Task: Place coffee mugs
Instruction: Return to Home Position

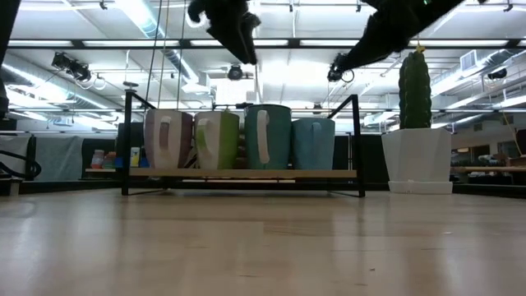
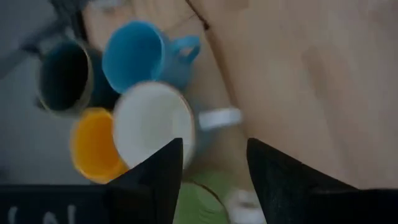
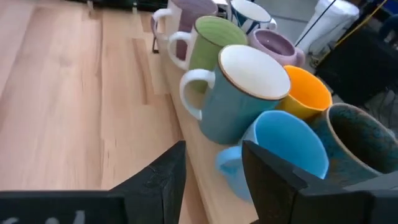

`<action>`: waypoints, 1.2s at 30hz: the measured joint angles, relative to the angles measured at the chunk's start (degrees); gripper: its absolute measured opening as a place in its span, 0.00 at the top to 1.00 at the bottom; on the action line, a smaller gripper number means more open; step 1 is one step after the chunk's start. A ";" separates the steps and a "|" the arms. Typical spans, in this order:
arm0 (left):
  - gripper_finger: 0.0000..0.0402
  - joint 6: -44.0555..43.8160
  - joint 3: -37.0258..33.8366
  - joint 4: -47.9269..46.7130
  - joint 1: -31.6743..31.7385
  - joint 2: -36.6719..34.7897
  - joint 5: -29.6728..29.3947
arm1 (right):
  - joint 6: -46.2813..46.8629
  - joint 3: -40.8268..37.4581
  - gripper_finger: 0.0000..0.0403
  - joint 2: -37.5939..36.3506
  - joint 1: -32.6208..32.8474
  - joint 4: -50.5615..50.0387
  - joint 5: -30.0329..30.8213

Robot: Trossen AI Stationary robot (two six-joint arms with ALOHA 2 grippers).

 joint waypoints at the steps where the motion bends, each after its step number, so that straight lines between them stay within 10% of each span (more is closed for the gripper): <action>1: 0.54 -2.78 0.00 -1.07 0.15 -0.35 1.40 | -0.22 -1.61 0.60 -0.46 0.00 1.99 -0.08; 15: 0.62 -19.11 -20.89 9.31 0.73 -13.91 8.69 | 1.92 -22.19 0.68 -17.27 0.23 23.47 0.00; 36: 0.62 -24.86 -54.62 47.70 -5.67 -44.87 9.09 | 11.08 -35.96 0.68 -38.58 0.20 22.84 -3.16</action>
